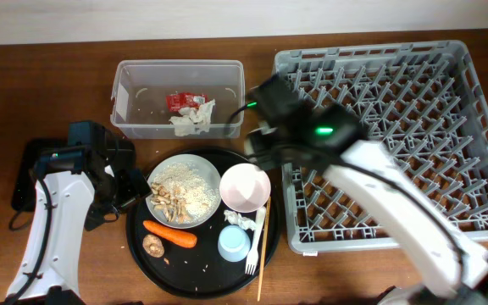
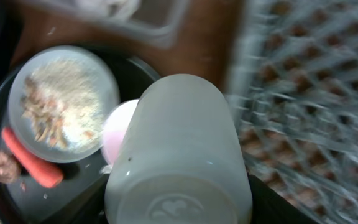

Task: Sort waste into correct bins and load items into the dishwasher rack
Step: 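Grasp the white cup with the right gripper, then place the white cup upside down in the rack's right side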

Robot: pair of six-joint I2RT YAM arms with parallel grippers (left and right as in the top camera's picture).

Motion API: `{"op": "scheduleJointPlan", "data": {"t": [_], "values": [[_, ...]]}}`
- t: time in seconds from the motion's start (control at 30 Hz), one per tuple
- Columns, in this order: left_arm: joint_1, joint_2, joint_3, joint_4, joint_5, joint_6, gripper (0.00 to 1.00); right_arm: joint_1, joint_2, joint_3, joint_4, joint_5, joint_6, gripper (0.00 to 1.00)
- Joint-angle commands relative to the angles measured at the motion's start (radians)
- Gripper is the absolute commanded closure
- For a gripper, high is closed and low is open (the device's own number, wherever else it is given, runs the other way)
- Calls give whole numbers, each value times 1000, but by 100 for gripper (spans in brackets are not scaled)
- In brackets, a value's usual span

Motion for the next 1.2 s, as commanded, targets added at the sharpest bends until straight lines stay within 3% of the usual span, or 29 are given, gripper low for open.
{"op": "scheduleJointPlan", "data": {"t": [0.0,0.33,0.53,0.8,1.17], "values": [[6,6,-7,2,-15,13,1,-174,-84,10,-66,69,41,41],[6,6,-6,2,-15,13,1,-864,-121,-35,-140,66,-19,41],[6,6,-7,2,-15,13,1,-1137,-120,-187,-39,65,-27,41],[6,6,-6,-2,-15,13,1,-1312,-111,-322,134,11,-26,41],[6,6,-7,-2,-14,13,1,-1312,-8,-344,193,-59,-53,41]]}}
